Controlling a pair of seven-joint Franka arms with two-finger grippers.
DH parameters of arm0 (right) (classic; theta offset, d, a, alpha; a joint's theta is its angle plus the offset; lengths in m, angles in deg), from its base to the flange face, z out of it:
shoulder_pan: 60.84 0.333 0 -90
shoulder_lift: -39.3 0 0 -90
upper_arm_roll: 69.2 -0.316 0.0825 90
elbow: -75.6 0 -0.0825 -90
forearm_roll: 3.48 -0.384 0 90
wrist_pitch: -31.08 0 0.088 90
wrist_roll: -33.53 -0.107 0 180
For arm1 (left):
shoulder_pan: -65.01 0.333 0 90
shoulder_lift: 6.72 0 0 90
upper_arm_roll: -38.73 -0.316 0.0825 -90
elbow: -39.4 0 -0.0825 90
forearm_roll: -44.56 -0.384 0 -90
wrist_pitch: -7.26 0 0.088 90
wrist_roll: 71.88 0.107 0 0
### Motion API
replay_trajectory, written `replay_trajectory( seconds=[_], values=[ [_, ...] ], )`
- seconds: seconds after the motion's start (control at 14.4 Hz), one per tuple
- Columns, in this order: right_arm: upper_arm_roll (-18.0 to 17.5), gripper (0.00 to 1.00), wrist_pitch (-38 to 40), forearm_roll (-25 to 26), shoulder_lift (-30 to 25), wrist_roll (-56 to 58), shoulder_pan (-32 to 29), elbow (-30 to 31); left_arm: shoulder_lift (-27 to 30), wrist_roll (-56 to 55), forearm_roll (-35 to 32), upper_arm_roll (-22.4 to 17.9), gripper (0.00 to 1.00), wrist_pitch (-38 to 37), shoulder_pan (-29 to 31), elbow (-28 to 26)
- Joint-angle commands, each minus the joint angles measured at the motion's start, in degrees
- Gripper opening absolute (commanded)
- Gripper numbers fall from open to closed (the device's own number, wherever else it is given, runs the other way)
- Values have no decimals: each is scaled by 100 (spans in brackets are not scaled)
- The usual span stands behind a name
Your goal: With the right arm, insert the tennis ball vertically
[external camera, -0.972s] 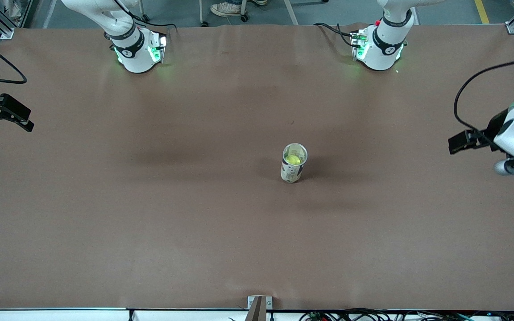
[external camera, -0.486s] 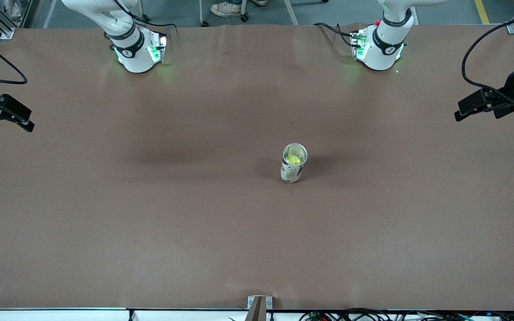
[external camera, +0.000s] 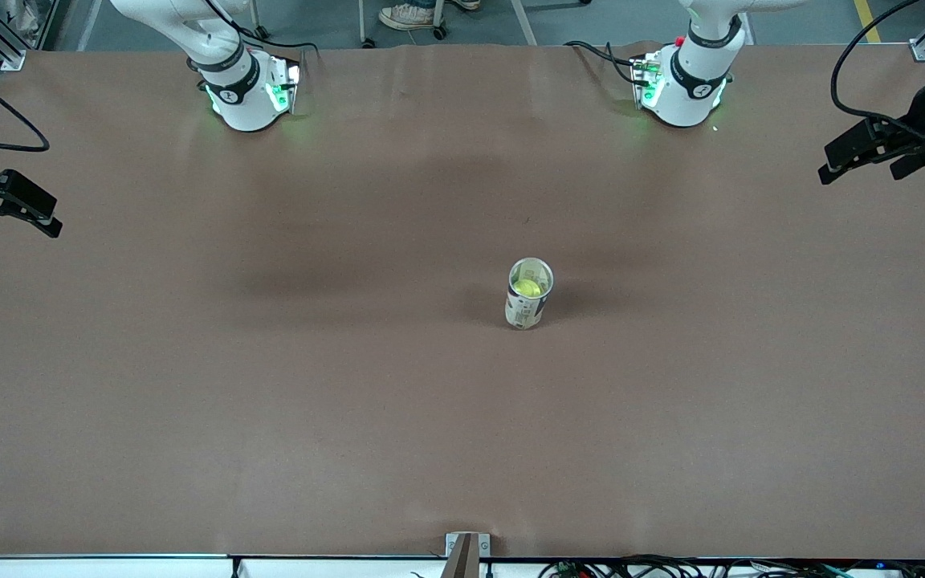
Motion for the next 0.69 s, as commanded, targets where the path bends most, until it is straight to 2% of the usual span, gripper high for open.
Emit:
replay_trajectory(
  seconds=[0.0,0.35,0.62],
  values=[
    [-5,100,-27,131,-39,4,23,69,145,95,29,-42,100,42,-61,-128],
    [-5,100,-18,131,-39,4,31,69,242,436,-156,-42,100,42,-184,-102],
    [-5,100,-18,131,-31,4,31,69,242,307,-182,-33,100,182,-202,-76]
  ],
)
